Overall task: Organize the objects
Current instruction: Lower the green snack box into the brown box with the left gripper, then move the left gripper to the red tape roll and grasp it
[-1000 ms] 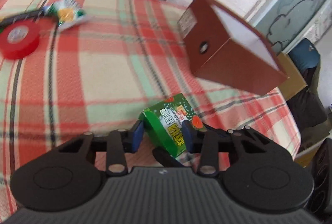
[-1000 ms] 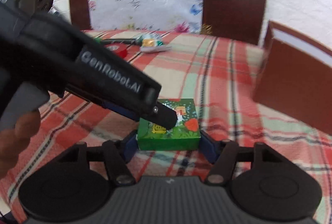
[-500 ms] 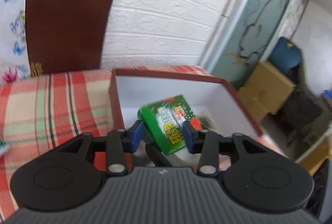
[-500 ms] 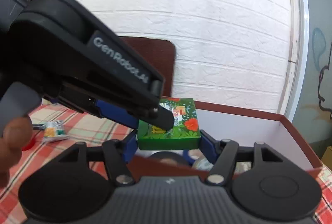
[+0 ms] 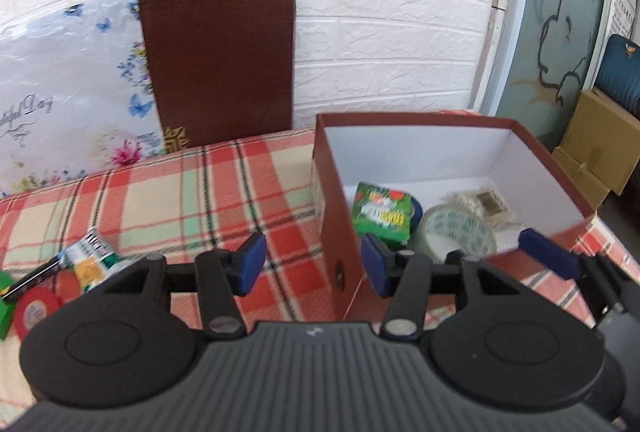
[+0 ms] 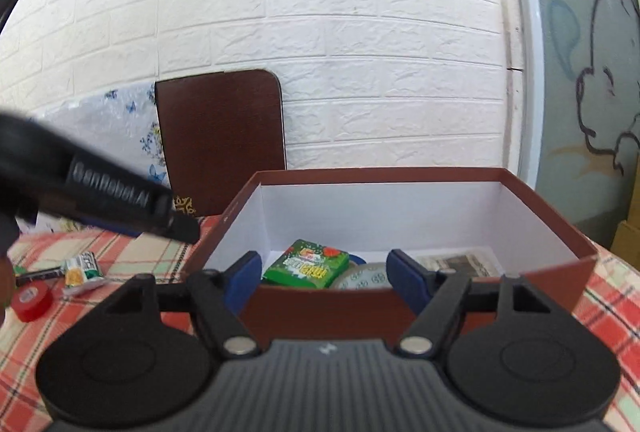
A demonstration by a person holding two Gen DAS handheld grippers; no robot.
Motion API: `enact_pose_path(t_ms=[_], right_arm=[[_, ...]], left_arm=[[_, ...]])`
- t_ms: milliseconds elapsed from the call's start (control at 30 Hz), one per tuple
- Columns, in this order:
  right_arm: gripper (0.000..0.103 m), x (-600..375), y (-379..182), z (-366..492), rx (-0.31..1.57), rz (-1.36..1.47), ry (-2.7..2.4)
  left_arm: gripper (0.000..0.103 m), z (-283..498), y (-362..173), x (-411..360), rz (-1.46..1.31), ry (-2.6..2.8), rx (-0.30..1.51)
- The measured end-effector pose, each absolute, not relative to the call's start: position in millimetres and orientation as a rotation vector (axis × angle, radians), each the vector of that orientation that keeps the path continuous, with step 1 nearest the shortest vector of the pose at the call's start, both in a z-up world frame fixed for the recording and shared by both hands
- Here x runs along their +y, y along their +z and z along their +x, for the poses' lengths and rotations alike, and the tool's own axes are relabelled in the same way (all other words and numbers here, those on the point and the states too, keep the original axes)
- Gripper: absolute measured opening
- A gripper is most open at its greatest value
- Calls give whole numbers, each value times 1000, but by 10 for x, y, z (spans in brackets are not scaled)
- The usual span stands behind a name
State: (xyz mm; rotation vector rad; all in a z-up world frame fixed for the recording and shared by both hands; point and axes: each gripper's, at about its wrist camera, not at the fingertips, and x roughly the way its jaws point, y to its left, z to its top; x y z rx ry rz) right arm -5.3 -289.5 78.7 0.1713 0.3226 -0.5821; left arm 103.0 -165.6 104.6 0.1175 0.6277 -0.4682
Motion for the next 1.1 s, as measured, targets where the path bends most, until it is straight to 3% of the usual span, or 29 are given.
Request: enact_pose_path(t_ms=[433,733,900,1100], right_arm=[[72,-2682,845,-432,412,317,-504],[71,-2707,802,-436,455,469,-454],[64,-2626,736,-346,501,504,-425],[62,-2380,624,-199,559,434,-371]], left_arm=[[63,646,832,-1318,170,-420,668],[74,566,685,-1140,205,-358,679],[74,602,602,-1009,207,-332,689],[73,695,467,-599,161,-298,675]])
